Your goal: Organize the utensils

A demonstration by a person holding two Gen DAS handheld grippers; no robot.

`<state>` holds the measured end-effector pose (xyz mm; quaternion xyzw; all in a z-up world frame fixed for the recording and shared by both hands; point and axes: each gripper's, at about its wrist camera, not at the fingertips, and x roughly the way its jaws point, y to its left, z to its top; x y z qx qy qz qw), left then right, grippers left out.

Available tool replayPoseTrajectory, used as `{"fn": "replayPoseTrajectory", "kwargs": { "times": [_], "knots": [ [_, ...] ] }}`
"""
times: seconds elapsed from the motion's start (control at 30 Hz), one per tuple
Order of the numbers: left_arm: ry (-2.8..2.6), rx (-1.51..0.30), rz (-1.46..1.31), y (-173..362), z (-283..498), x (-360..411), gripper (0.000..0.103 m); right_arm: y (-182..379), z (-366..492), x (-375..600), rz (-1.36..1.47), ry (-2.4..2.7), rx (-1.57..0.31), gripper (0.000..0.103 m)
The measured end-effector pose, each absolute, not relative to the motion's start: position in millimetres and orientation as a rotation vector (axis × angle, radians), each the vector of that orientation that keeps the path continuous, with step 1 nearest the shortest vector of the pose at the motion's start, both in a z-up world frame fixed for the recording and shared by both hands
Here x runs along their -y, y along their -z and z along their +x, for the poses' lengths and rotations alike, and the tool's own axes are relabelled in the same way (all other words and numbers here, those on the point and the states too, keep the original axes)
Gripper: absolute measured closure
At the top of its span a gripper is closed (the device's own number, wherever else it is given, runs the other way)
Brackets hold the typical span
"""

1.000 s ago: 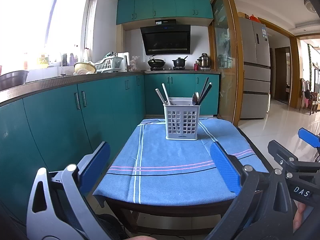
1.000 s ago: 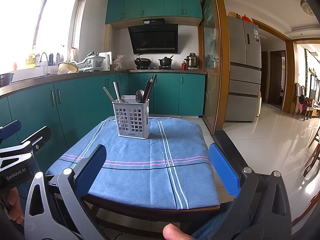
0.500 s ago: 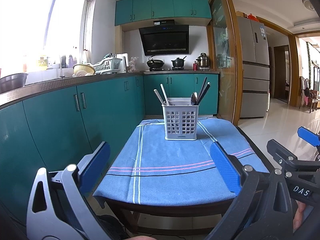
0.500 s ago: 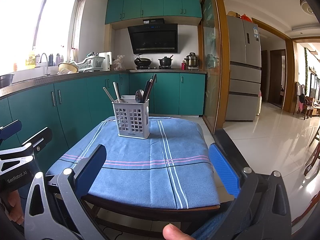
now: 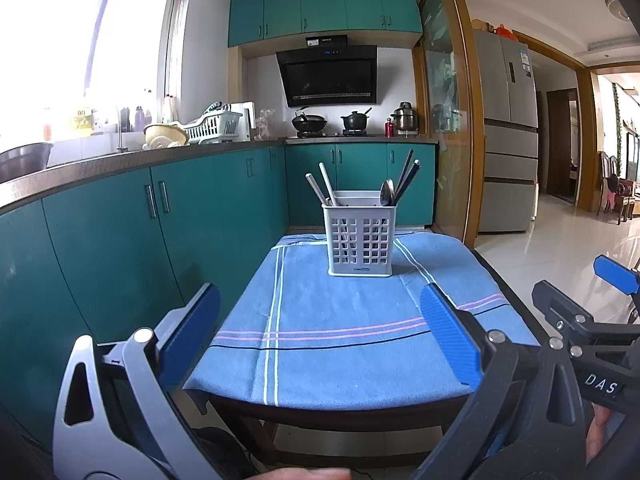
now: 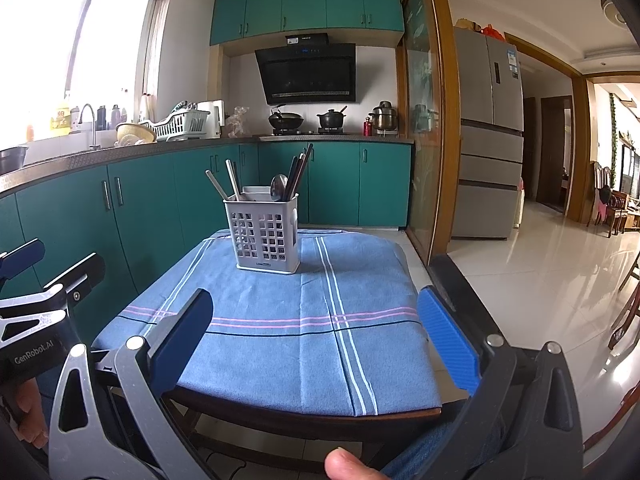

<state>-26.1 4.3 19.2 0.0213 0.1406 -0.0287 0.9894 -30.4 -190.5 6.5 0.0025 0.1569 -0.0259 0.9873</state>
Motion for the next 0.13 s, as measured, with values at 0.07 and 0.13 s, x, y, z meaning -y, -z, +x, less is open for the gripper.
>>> {"fn": "replayPoseTrajectory", "kwargs": {
  "times": [0.07,0.13],
  "knots": [
    [0.057,-0.289,0.039,-17.8,-23.7,-5.5,0.004,-6.0,-29.4,190.9,0.006,0.051,-0.318,0.003],
    [0.053,-0.295,0.036,-16.3,-20.9,-6.6,0.004,-4.2,-28.0,193.1,0.008,0.049,-0.324,0.003]
  ]
}}
